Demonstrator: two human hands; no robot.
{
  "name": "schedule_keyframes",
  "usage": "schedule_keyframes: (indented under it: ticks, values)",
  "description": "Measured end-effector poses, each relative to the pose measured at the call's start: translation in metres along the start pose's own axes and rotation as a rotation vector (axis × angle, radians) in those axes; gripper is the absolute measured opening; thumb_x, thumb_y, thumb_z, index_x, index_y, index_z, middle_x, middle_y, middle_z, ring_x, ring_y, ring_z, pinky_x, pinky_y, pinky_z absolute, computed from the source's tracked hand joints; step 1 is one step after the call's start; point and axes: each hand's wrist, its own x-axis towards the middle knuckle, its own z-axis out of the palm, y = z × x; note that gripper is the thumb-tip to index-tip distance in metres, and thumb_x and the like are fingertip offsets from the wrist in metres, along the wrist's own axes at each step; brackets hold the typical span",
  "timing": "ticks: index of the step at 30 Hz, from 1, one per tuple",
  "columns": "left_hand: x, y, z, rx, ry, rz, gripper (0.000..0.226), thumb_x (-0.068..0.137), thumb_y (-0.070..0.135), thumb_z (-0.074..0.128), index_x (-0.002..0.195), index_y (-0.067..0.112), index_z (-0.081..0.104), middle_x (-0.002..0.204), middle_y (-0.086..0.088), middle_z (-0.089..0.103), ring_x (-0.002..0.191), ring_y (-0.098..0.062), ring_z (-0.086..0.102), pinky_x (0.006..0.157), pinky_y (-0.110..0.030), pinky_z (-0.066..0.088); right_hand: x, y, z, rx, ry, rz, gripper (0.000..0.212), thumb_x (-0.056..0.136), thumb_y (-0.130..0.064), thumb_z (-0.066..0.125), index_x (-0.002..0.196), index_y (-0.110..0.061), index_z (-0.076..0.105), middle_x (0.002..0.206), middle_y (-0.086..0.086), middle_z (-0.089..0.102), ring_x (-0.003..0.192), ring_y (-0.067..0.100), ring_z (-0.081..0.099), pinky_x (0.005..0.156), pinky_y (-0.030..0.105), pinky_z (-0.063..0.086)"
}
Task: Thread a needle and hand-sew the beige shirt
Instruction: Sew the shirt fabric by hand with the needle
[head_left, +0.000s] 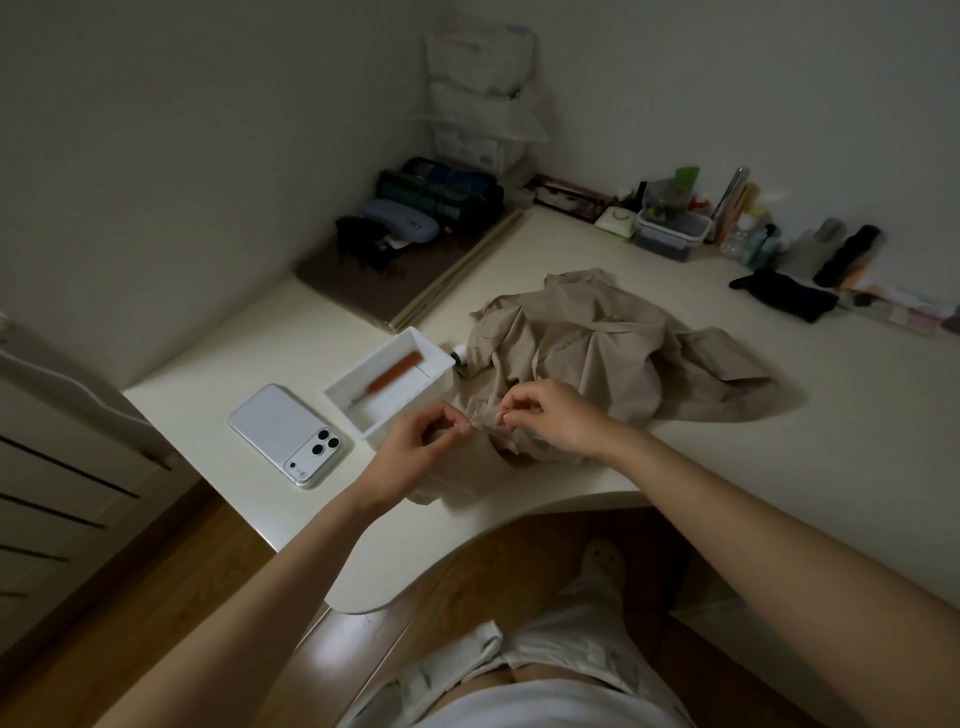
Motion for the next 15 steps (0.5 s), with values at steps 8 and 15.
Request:
schedule_keyframes:
  ticks: [8, 15]
  values:
    - [0.000, -0.003, -0.002, -0.004, -0.004, 0.014, 0.010, 0.093, 0.016, 0.058, 0.084, 0.015, 0.063, 0.079, 0.004, 0.063, 0.075, -0.004, 0.059, 0.068, -0.016, 0.047, 0.002, -0.007, 0.005, 0.047, -0.039, -0.028, 0.014, 0.090, -0.012, 0.062, 0.101, -0.009, 0.069, 0.100, 0.003, 0.069, 0.099, 0.011, 0.063, 0.095, 0.029, 0.049]
    - [0.000, 0.003, -0.001, 0.014, -0.038, 0.014, 0.013, 0.093, 0.015, 0.057, 0.082, 0.018, 0.061, 0.073, 0.012, 0.064, 0.071, 0.001, 0.058, 0.066, -0.014, 0.046, 0.001, -0.011, 0.006, 0.016, -0.104, -0.041, 0.016, 0.091, -0.014, 0.060, 0.103, -0.013, 0.070, 0.094, -0.010, 0.065, 0.098, 0.008, 0.061, 0.094, 0.026, 0.047]
